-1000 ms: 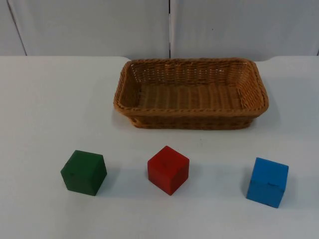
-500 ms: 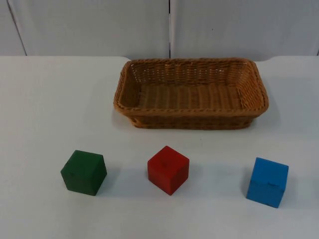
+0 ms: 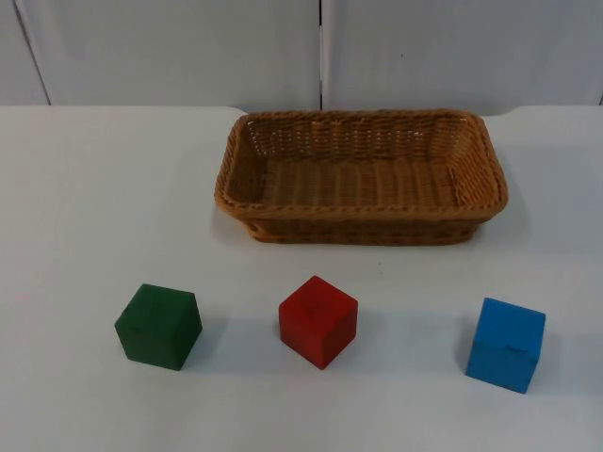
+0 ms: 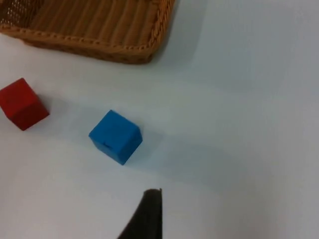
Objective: Pick up one cube with each hand and place exactly two cubes into the same basket, leaving the remaining cube outside.
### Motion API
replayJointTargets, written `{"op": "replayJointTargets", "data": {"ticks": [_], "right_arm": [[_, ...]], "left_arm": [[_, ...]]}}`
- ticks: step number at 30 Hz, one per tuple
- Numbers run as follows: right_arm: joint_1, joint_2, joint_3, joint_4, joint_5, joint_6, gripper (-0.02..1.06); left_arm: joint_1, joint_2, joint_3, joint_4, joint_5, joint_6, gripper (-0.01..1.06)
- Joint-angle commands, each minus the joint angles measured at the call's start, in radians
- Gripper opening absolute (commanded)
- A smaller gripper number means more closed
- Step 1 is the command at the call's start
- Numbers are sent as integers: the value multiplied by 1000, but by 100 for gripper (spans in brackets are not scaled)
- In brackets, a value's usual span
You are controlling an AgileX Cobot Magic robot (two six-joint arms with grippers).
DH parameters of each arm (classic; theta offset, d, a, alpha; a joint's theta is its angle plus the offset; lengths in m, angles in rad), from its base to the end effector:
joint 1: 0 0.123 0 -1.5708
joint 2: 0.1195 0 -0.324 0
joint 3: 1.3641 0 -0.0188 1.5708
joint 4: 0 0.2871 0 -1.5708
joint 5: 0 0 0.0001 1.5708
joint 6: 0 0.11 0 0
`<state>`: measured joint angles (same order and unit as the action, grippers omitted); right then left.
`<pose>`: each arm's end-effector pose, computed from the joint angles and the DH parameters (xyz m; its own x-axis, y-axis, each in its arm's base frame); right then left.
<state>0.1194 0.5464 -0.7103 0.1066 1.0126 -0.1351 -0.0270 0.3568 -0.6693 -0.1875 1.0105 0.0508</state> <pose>0.0962 0.0215 0.3372 -0.6668 -0.1586 -0.7282 -0.2366 0.9716 0.0050 0.0581 -0.0190 0.3389 -0.5738 -0.0336 -0.8183 0.1283 0.9831 -0.1303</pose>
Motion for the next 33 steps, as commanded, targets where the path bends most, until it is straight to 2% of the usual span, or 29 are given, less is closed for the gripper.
{"op": "replayJointTargets", "data": {"ticks": [1, 7, 9, 17, 19, 21, 25, 33], "right_arm": [[-7, 33, -7, 12, -20, -18, 85], [-7, 134, -7, 17, -65, -18, 85], [-7, 170, -7, 44, -90, -43, 85], [-5, 283, -7, 64, -122, -68, 85], [-5, 314, -7, 92, -138, -76, 85], [-5, 341, -7, 144, -147, -128, 85], [-5, 374, -7, 184, -164, -159, 85], [-5, 397, -38, 196, -178, -173, 85]], "left_arm": [[5, 18, -7, -17, -17, 12, 105], [5, 88, -7, -69, -52, 82, 105], [5, 117, -7, -93, -67, 109, 105], [5, 211, -7, -105, -109, 164, 105], [5, 239, -7, -113, -119, 192, 105], [5, 264, -7, -130, -132, 213, 105], [5, 310, -7, -162, -136, 254, 105], [5, 392, -7, -194, -156, 297, 105]]}}
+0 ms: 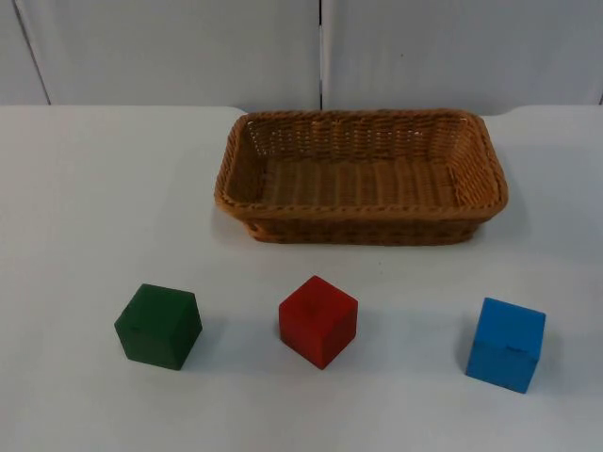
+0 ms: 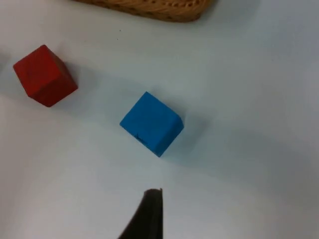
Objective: Pick up one cube with each hand and place exactly two cubes into the same basket, leaving the remaining cube outside.
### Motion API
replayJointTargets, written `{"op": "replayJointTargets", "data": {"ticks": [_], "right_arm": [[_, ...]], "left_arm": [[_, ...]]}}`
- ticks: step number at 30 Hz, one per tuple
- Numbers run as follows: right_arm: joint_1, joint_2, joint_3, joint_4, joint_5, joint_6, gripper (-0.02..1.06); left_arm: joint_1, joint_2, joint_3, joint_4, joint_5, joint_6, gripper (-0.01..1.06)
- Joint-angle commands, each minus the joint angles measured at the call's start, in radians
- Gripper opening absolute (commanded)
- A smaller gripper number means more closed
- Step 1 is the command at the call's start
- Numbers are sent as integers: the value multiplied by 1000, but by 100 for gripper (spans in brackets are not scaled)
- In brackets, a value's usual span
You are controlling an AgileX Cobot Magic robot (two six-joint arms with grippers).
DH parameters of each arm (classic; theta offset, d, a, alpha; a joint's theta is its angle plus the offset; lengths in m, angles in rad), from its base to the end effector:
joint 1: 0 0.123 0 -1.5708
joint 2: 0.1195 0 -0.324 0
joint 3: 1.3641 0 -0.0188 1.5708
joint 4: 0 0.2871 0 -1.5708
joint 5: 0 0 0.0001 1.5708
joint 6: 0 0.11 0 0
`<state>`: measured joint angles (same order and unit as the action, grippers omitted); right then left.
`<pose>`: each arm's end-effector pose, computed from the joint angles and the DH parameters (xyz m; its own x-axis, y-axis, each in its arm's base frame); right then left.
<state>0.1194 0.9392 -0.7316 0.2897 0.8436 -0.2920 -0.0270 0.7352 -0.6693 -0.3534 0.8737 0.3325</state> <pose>0.1874 0.0461 0.3026 -0.7766 -0.1878 -0.6014 -0.3170 0.9414 0.1153 0.1453 -0.0331 0.3147 -0.7072 0.1153 -0.6976 0.2788 0.9522 -0.1252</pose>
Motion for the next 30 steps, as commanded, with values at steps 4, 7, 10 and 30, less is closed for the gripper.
{"op": "replayJointTargets", "data": {"ticks": [4, 7, 10, 30], "right_arm": [[-5, 37, -93, 57, 15, -16, 85], [-5, 64, -138, 62, 33, -16, 85], [-5, 85, -174, 62, 54, -20, 85], [453, 426, -350, -165, -1, 160, 85]], "left_arm": [[5, 95, -7, -93, -19, 92, 105], [5, 136, -9, -120, -19, 124, 105], [5, 170, -23, -127, -19, 132, 105], [-103, 382, -99, -77, -65, 158, 105]]}}
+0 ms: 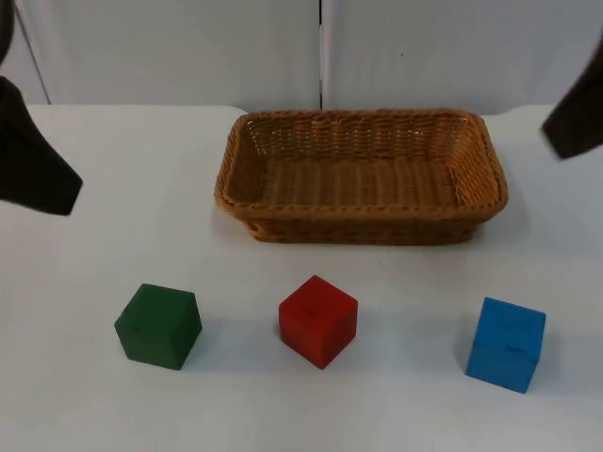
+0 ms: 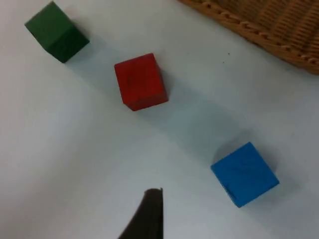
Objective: Pick up one cube with each hand and place exactly two cubes into the same basket, leaving the remaining cube outside.
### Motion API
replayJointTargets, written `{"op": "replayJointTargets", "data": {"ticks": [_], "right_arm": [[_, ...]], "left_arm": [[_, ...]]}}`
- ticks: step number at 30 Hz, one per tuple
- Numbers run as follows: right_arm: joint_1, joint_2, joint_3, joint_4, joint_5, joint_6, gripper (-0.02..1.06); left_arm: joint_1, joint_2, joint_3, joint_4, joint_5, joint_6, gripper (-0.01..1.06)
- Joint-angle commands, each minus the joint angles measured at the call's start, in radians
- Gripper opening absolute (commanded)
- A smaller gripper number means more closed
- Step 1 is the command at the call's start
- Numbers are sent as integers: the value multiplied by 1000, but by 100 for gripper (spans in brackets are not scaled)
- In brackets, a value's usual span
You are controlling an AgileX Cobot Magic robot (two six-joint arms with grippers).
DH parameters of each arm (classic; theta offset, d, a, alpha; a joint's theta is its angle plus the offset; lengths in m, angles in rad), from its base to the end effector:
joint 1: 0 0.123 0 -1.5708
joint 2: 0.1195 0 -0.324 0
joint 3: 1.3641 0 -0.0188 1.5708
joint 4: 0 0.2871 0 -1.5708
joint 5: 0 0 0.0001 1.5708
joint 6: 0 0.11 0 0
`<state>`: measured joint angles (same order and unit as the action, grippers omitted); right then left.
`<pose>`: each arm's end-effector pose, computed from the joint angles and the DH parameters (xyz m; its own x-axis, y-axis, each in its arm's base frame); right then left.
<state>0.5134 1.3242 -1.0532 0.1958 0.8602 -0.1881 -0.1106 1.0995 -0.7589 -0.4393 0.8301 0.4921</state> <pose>0.2535 0.1616 0.3168 -0.7147 -0.4704 -0.5176 -0.5949 0.7980 0.0962 0.2192 -0.0591 0.2836 -0.7907 0.2636 -0.5525 0.4170 0.8927 -0.1710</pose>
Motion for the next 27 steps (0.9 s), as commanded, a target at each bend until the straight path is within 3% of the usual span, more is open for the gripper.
{"op": "replayJointTargets", "data": {"ticks": [1, 12, 18, 27], "right_arm": [[82, 67, -39, -91, -25, 73, 85], [217, 259, -127, -118, -87, 92, 85], [220, 334, -172, -140, -106, 108, 85], [220, 398, -176, -160, -192, 113, 85]], "left_arm": [[-27, 23, -9, 9, -27, -2, 105], [-125, 136, -9, 90, -92, -52, 105], [-160, 233, -45, 236, -111, -203, 105], [-160, 357, -86, 264, -118, -212, 105]]}}
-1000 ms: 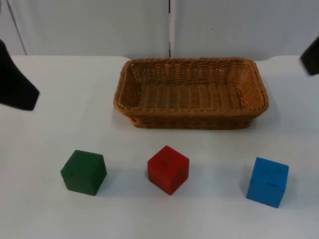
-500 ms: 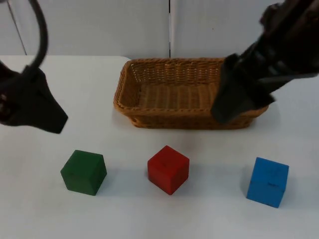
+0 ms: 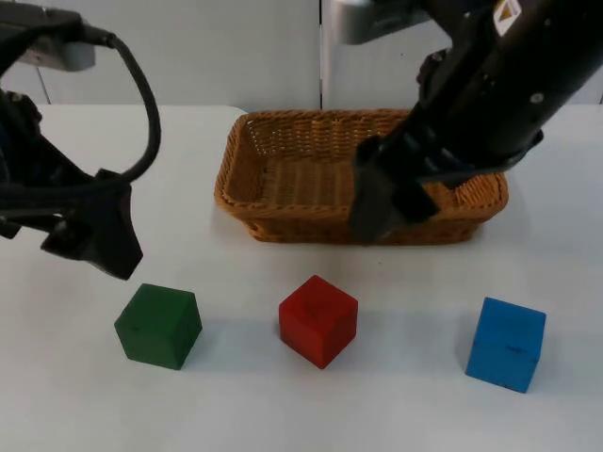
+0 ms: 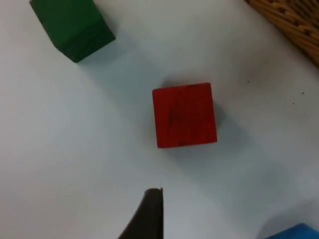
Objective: Pick up one cube with each hand and place exactly two cubes into the same basket, leaving the remaining cube outside.
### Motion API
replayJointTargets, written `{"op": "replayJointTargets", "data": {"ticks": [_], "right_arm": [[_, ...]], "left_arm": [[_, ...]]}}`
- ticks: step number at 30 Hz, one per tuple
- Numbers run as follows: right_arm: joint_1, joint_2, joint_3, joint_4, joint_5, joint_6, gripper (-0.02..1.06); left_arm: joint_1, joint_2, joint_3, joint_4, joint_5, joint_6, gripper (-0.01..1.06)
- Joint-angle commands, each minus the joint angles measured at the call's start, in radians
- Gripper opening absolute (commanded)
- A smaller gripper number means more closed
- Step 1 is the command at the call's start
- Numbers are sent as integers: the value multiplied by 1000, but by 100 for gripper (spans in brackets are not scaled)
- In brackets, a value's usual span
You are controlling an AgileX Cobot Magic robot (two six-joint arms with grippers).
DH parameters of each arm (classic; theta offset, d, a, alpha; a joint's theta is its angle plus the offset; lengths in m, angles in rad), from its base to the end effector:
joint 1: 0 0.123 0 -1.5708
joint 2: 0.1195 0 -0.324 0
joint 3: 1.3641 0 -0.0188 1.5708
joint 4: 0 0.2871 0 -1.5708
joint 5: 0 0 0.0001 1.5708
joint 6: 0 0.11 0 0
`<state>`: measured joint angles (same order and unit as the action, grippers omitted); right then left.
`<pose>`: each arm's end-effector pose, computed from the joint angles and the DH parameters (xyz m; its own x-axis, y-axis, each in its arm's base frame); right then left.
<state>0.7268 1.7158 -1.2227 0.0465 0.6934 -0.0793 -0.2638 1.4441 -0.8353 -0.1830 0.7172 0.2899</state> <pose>0.3011 0.2721 0.2417 -0.6356 -0.6234 -0.4554 -0.7026 0.7115 0.0066 0.2788 -0.0889 0.2173 -0.8548 0.3859 -0.3470 0.4312 0.9002 -0.0612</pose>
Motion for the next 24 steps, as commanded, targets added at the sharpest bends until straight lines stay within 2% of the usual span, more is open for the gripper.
{"op": "replayJointTargets", "data": {"ticks": [1, 7, 16, 21, 24], "right_arm": [[6, 16, -7, -24, -30, 13, 85], [6, 62, -7, -22, -65, 14, 85], [6, 138, -7, -20, -164, 14, 85], [31, 171, -7, -46, -213, 9, 85], [31, 201, -7, -46, -242, 9, 85]], "left_arm": [[-7, 23, -10, 7, -17, -11, 105], [-7, 68, -11, -20, -64, -19, 105], [-9, 165, -60, -35, -74, -28, 105], [-45, 230, -60, -17, -132, -28, 105], [-64, 296, -60, -9, -203, -43, 105]]}}
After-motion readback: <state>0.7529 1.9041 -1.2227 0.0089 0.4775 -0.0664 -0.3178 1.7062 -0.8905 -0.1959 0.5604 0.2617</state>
